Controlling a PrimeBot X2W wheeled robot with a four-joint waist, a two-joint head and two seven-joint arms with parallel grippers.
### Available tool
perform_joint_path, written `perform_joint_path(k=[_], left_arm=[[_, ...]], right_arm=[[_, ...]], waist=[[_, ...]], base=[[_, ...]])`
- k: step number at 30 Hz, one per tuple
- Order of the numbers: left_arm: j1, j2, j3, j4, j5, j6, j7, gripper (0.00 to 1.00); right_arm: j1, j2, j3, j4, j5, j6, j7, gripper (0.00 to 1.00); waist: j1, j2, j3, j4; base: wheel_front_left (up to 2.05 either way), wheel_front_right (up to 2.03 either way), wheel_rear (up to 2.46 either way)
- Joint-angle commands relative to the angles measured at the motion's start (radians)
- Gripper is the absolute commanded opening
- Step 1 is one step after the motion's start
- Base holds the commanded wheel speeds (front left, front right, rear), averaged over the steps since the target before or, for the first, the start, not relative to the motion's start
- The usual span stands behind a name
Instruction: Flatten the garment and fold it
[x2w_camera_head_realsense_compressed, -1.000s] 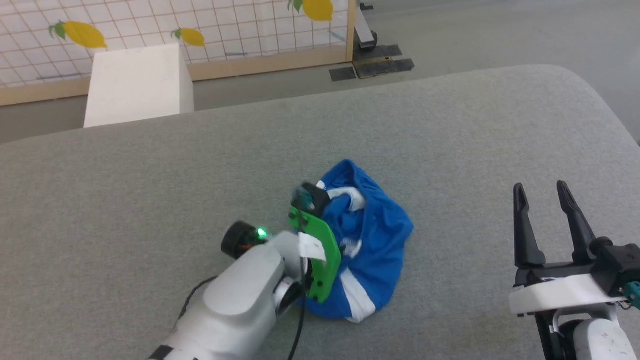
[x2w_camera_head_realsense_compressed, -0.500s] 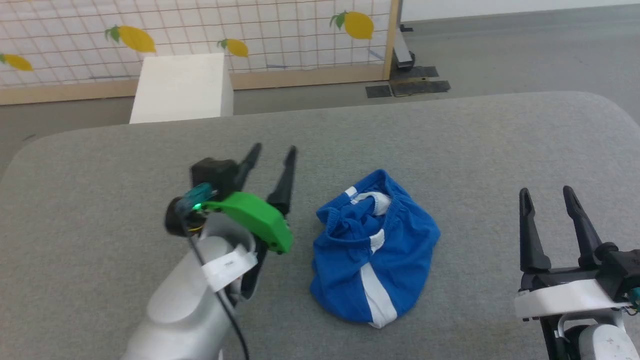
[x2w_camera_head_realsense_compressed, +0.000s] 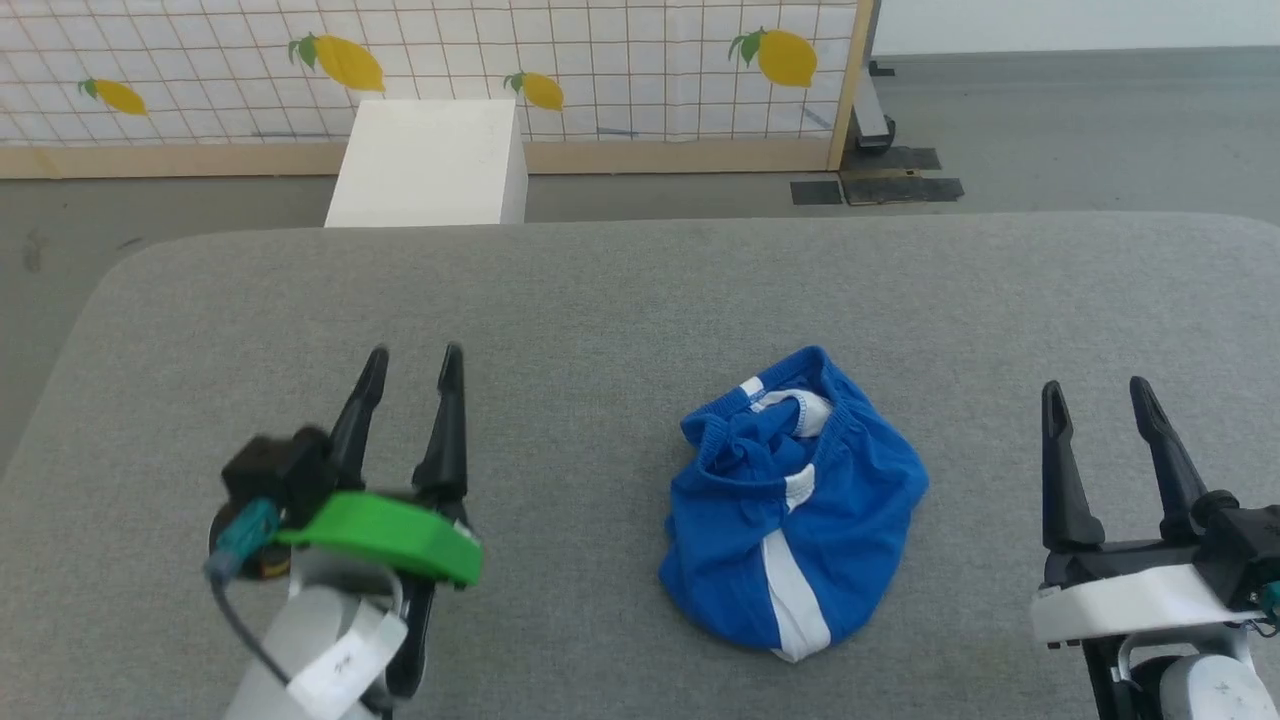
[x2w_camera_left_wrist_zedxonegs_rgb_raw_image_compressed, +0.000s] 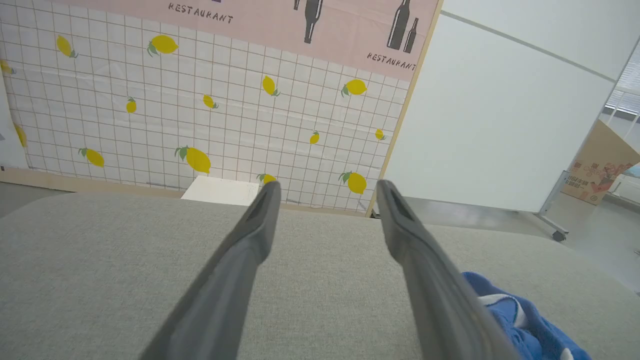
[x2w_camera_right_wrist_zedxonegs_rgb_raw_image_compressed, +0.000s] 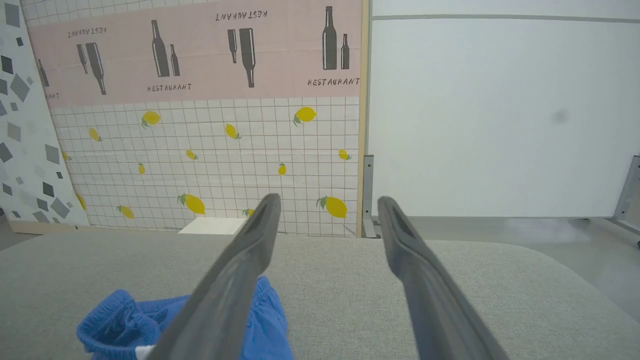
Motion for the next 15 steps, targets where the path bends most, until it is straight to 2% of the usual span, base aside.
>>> perform_joint_path(k=[1, 6, 15], left_arm=[[0.032, -0.015, 0.019, -0.009, 0.019, -0.015, -0.004, 1.0], [0.105, -0.054, 0.084, -0.031, 0.083, -0.057, -0.004, 1.0], [0.176, -0.102, 0.156, -0.06, 0.129, -0.085, -0.004, 1.0]], right_arm=[[0.01, 0.0, 0.001, 0.0, -0.003, -0.002, -0.005, 1.0], [0.015, 0.0, 0.008, 0.004, 0.0, -0.002, -0.005, 1.0], [0.032, 0.0, 0.018, 0.01, -0.017, -0.002, -0.005, 1.0]], waist=[[0.0, -0.0001, 0.0, 0.001], [0.0, -0.0001, -0.002, 0.005], [0.0, -0.0001, -0.003, 0.014]], base=[[0.0, 0.0, 0.0], [0.0, 0.0, 0.0], [0.0, 0.0, 0.0]])
